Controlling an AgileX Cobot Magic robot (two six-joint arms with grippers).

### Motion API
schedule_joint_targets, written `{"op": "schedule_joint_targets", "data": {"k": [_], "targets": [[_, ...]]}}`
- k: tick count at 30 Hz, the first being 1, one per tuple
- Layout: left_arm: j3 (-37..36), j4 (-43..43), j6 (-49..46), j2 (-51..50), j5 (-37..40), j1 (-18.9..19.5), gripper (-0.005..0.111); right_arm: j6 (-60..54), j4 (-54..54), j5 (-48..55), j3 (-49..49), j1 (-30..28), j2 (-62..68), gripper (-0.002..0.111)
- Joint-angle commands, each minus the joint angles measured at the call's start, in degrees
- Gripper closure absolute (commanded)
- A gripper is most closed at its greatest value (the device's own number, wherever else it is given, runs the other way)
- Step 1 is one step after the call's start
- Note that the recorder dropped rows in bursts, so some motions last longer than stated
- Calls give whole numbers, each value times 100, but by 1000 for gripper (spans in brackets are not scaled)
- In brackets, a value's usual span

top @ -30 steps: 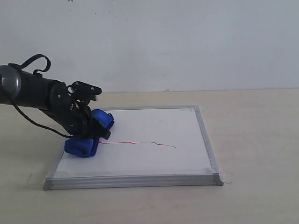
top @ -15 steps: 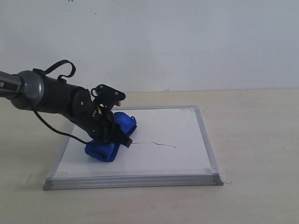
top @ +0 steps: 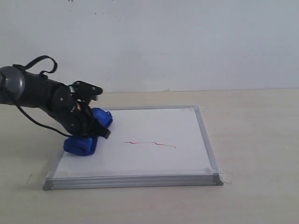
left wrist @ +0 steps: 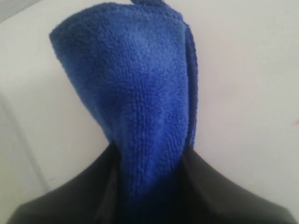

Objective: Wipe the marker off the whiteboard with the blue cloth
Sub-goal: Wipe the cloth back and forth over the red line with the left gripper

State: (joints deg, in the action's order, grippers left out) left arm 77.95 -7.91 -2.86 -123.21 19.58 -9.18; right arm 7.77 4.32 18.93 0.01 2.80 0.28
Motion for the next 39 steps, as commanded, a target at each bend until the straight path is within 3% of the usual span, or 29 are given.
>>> {"op": "schedule_joint_targets", "data": {"k": [1, 6, 14, 18, 21, 23, 29, 32, 39], "targets": [[-56, -130, 153, -97, 597, 564, 103, -3, 35, -31, -1, -45, -28, 108], [-56, 172, -42, -10, 570, 398, 103, -3, 35, -31, -1, -45, -28, 108], [-56, 991, -735, -19, 514, -606, 103, -3, 35, -31, -1, -45, -28, 108], [-56, 936, -975, -8, 423, -952, 103, -3, 35, -31, -1, -45, -28, 108], [-56, 620, -865, 54, 399, -802, 103, -3, 35, -31, -1, -45, -28, 108], [-56, 533, -598, 75, 423, -488, 103, -3, 35, -31, -1, -45, -28, 108], [-56, 1071, -572, 75, 822, 294, 103, -3, 35, -31, -1, -45, -28, 108], [-56, 1210, -616, 75, 960, 218, 103, -3, 35, -31, -1, -45, -28, 108], [-56, 2885, -2395, 75, 984, -518, 103, -3, 35, -31, -1, -45, -28, 108]]}}
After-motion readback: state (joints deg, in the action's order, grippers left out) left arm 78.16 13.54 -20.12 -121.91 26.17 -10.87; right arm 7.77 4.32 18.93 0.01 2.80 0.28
